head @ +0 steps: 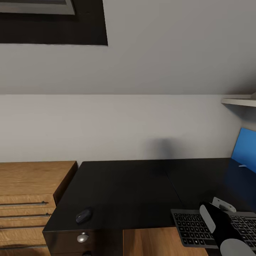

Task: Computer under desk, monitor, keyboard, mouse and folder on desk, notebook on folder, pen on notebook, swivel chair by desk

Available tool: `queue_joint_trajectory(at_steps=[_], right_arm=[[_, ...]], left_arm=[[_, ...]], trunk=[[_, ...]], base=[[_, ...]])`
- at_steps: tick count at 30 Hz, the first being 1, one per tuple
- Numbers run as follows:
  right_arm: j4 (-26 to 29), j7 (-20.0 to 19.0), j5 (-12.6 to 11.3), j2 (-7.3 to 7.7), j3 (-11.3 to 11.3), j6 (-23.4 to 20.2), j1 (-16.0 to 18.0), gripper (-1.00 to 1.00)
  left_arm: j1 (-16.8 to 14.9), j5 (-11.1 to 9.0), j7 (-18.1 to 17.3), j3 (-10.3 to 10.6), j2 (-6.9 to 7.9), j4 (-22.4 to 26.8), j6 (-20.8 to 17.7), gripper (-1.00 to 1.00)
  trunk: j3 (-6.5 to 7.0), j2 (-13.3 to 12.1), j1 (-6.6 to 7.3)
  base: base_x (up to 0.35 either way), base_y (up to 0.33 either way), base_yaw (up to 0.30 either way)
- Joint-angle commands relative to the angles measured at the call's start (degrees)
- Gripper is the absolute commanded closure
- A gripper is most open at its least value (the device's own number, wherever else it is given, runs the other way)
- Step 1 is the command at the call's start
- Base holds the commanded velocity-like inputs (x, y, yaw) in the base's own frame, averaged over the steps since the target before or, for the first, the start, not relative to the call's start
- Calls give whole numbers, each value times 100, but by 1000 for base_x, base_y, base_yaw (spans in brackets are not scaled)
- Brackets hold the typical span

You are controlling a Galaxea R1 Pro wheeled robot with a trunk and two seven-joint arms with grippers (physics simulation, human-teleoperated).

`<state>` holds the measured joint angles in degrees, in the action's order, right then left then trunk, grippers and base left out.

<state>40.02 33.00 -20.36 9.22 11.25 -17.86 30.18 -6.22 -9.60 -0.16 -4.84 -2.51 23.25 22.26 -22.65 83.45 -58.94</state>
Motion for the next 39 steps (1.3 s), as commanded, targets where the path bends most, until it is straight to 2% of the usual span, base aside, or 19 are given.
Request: queue_joint_trajectory(at_steps=[1, 39], right_arm=[[-284, 22, -116, 1, -1, -8, -1, -100], [-281, 9, -123, 8, 4, -16, -2, -100]], left_arm=[[-3, -7, -2, -17, -4, 0, 15, -100], [-2, -7, -2, -17, -1, -5, 15, -100]], trunk=[[-8, 3, 0], [-8, 3, 0]], base=[[0, 0, 0], [-56, 44, 0]])
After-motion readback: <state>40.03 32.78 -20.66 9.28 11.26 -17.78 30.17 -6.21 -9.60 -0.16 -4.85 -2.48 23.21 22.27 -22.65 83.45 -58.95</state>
